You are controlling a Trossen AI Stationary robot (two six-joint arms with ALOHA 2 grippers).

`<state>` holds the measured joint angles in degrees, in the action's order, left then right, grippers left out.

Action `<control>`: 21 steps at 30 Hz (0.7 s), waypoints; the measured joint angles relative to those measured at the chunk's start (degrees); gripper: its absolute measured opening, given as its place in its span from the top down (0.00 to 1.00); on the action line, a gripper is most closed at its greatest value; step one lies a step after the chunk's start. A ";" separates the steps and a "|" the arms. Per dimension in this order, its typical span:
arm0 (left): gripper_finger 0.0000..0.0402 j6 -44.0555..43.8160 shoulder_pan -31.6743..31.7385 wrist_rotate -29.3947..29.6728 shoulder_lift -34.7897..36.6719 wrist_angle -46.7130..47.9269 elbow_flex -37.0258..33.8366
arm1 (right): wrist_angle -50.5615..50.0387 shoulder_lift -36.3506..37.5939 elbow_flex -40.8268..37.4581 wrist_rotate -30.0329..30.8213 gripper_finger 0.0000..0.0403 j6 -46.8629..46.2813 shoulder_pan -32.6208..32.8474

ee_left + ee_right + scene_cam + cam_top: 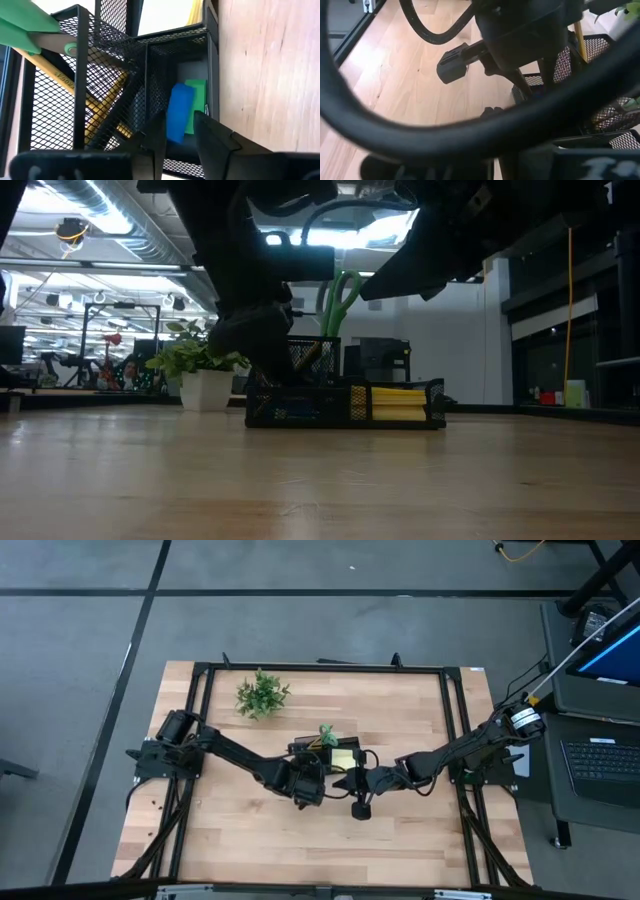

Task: Pick and place office supplies into organizer
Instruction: Put the green binder clip into the black desk organizer

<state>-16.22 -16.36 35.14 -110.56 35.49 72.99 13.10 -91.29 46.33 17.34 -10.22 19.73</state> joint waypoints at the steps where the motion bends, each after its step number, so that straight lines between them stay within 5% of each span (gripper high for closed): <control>1: 0.77 0.56 -0.03 -0.02 0.04 0.24 0.02 | 0.00 0.00 0.00 0.00 0.98 -0.01 0.03; 11: 0.78 13.75 -6.67 -1.36 6.59 3.20 2.83 | -0.11 0.00 0.00 -0.01 0.98 0.13 0.04; 21: 0.77 10.72 -18.61 -13.76 11.43 14.25 2.82 | 8.29 0.00 0.00 -0.01 0.98 11.87 0.02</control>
<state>-5.50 -34.97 21.37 -99.13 49.74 75.81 21.39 -91.29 46.33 17.33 1.65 19.75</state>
